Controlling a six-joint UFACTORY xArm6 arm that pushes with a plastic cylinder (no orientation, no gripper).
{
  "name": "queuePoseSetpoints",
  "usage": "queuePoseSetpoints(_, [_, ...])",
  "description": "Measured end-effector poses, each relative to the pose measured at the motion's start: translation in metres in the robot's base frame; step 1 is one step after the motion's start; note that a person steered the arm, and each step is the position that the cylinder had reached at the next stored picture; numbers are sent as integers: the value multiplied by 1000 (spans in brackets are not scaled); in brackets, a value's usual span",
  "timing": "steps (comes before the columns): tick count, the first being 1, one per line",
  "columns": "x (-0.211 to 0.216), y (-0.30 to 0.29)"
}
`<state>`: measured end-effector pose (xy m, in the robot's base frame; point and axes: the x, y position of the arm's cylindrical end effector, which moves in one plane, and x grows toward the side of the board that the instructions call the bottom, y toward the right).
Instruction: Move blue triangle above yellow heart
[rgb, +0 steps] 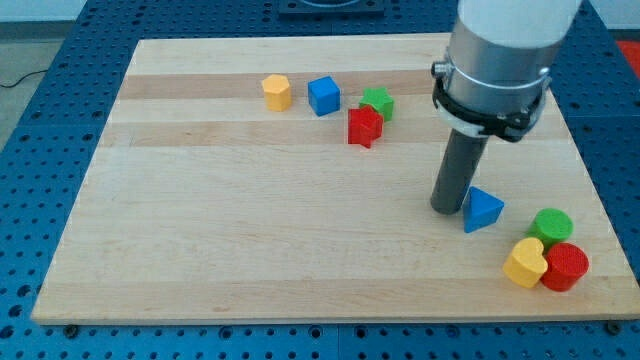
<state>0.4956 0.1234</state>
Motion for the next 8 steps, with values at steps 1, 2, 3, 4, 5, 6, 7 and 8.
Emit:
queuePoseSetpoints(1, [-12,0])
queuePoseSetpoints(2, [3,6])
queuePoseSetpoints(3, [20,9])
queuePoseSetpoints(4, [29,17])
queuePoseSetpoints(5, [25,6])
queuePoseSetpoints(6, [-4,0])
queuePoseSetpoints(7, [-6,12])
queuePoseSetpoints(8, [1,32])
